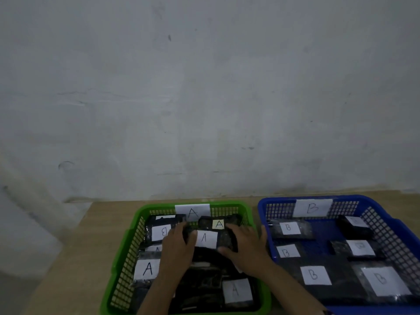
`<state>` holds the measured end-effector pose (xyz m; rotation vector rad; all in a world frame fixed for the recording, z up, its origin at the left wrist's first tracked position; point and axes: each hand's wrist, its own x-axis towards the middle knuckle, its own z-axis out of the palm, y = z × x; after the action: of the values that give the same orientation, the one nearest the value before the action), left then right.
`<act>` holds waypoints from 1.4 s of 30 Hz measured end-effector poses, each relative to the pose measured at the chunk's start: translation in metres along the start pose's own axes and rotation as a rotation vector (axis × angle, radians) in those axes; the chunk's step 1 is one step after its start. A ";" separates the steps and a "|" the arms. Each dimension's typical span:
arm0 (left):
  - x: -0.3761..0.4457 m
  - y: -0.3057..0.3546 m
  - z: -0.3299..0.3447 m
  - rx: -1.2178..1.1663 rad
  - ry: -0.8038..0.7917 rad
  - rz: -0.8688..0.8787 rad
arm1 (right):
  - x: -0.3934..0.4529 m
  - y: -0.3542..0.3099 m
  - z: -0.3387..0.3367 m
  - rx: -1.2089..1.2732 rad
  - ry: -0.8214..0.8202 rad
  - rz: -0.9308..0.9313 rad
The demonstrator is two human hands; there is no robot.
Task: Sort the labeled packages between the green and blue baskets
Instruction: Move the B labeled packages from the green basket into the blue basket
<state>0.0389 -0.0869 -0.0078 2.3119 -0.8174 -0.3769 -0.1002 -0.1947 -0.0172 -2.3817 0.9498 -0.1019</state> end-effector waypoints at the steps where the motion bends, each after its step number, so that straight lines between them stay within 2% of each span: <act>1: 0.003 0.000 -0.001 -0.027 -0.008 0.000 | 0.001 -0.001 0.000 0.043 0.020 -0.004; 6: 0.023 -0.007 -0.008 -0.138 0.007 -0.007 | 0.012 -0.004 -0.011 0.483 0.100 0.080; 11: 0.046 0.005 -0.011 -0.538 -0.193 -0.042 | 0.033 -0.001 -0.029 0.720 0.215 0.151; 15: 0.064 0.014 -0.002 -0.535 -0.230 -0.042 | 0.044 0.014 -0.034 0.633 0.234 0.177; 20: 0.078 0.017 0.022 -0.346 -0.110 -0.048 | 0.046 0.029 -0.022 0.387 0.333 0.078; 26: 0.089 0.013 0.042 -0.108 -0.099 -0.008 | 0.045 0.036 -0.002 0.119 0.211 0.042; 33: 0.087 0.002 0.043 -0.062 -0.027 0.059 | 0.050 0.037 0.008 -0.205 0.006 0.039; 36: 0.085 0.002 0.034 -0.036 0.013 0.085 | 0.053 0.035 0.007 -0.208 -0.034 0.076; 39: 0.074 -0.008 0.020 0.140 0.091 0.173 | 0.051 0.035 0.005 -0.143 -0.013 0.071; 42: 0.057 -0.022 0.011 0.415 -0.006 0.210 | 0.040 0.035 0.004 -0.080 0.078 0.064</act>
<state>0.0874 -0.1156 -0.0333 2.5637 -1.2239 -0.1274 -0.0902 -0.2393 -0.0446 -2.4328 1.0837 -0.1354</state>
